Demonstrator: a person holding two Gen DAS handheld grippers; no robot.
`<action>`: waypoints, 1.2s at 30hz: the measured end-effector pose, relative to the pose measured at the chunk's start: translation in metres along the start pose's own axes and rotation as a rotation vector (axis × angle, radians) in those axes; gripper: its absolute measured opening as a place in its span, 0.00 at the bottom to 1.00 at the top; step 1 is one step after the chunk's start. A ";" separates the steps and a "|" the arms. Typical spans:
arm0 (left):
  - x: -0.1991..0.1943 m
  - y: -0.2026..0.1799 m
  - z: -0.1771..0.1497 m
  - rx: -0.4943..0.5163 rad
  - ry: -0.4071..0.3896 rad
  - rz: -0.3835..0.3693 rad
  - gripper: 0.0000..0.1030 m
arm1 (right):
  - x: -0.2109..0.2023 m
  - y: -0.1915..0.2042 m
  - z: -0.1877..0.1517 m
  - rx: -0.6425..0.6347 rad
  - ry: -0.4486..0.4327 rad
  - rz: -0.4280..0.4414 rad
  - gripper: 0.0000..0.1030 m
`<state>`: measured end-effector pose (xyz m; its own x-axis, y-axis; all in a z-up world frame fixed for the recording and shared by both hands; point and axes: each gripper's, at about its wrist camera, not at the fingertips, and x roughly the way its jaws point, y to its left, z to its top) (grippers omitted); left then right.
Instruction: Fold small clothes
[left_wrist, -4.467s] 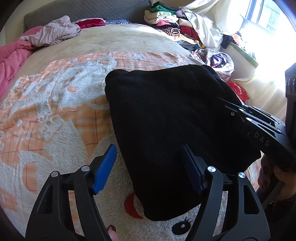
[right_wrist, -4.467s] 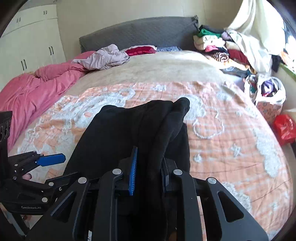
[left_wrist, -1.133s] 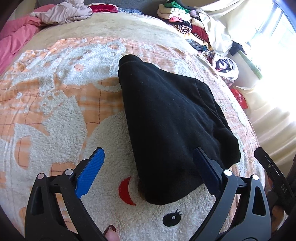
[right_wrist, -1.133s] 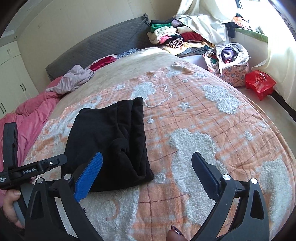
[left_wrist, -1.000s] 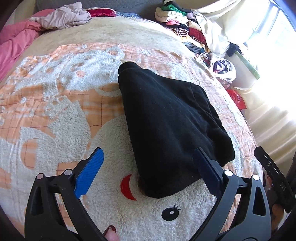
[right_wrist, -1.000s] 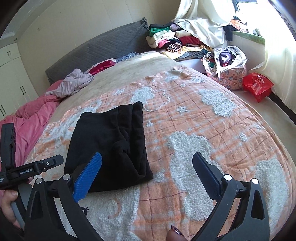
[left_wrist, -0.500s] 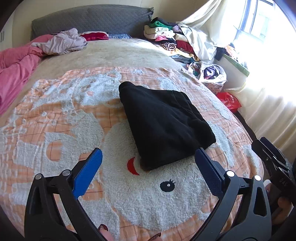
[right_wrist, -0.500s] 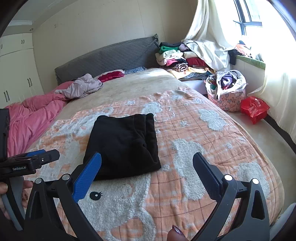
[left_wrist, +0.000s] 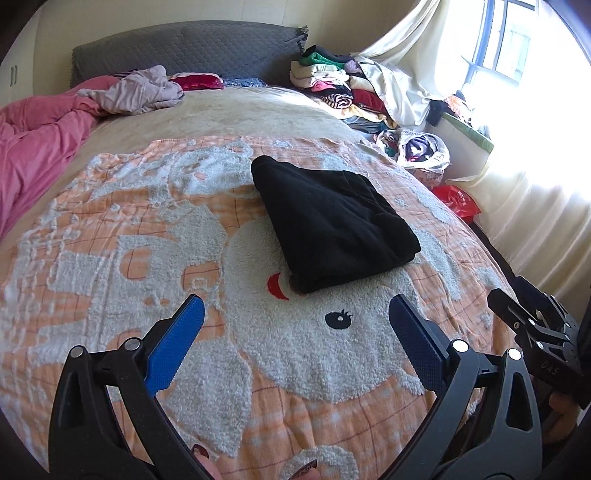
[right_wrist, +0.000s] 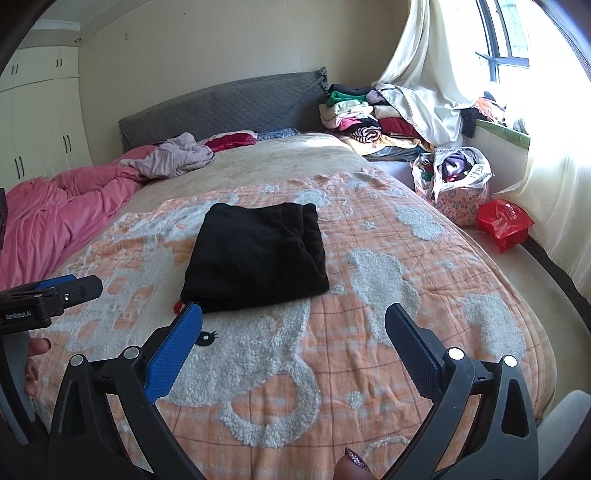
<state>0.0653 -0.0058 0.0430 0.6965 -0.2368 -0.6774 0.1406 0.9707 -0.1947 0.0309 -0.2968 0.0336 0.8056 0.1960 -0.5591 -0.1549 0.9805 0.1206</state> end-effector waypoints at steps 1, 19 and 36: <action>-0.001 0.000 -0.004 0.000 -0.002 0.003 0.91 | 0.000 0.001 -0.003 -0.002 0.007 -0.001 0.96; 0.019 0.024 -0.056 -0.047 0.064 0.052 0.91 | 0.034 0.017 -0.050 -0.046 0.139 -0.012 0.96; 0.022 0.015 -0.058 -0.044 0.076 0.070 0.91 | 0.041 0.021 -0.054 -0.037 0.147 0.007 0.96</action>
<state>0.0414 0.0013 -0.0160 0.6479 -0.1721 -0.7420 0.0608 0.9827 -0.1749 0.0301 -0.2677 -0.0313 0.7121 0.1998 -0.6731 -0.1835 0.9783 0.0963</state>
